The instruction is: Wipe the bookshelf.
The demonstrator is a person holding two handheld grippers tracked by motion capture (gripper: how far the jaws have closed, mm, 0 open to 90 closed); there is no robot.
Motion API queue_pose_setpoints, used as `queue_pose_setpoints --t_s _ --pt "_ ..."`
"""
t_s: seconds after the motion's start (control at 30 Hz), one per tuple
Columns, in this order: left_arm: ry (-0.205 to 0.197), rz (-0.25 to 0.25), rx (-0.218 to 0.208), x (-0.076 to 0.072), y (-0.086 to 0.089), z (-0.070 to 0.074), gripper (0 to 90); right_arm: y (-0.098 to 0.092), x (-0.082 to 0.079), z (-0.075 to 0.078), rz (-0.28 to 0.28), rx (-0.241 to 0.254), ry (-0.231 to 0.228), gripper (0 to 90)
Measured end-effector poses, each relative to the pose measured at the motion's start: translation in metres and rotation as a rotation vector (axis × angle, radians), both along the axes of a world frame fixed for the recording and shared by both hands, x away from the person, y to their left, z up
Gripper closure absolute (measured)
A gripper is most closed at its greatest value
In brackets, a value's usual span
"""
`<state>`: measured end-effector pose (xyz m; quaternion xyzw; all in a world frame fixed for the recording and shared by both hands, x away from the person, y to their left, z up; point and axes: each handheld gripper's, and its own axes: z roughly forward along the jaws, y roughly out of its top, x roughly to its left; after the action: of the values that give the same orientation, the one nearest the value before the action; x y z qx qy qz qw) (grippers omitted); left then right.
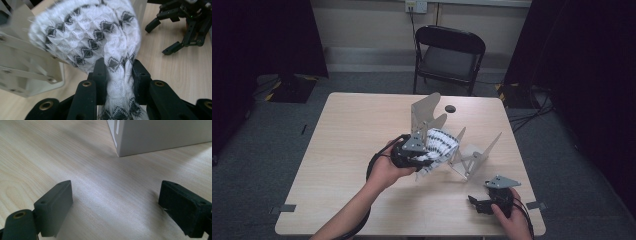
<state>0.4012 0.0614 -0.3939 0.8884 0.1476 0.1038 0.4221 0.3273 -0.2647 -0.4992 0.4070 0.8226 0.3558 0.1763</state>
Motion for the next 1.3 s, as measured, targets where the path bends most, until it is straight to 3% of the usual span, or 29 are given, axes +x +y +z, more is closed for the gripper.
queue_pose_setpoints --t_s 0.67,0.9,1.0,1.3 --pt "0.103 -0.002 0.079 -0.002 -0.006 -0.059 70.1 0.000 0.000 0.000 0.000 0.000 0.000 11.4" --pt "0.123 -0.008 0.113 -0.004 -0.004 -0.069 70.1 0.000 0.000 0.000 0.000 0.000 0.000 11.4" --pt "0.140 0.003 0.092 -0.005 -0.003 -0.072 70.1 0.000 0.000 0.000 0.000 0.000 0.000 11.4" --pt "0.151 -0.001 0.101 -0.009 0.001 -0.074 70.1 0.000 0.000 0.000 0.000 0.000 0.000 11.4"
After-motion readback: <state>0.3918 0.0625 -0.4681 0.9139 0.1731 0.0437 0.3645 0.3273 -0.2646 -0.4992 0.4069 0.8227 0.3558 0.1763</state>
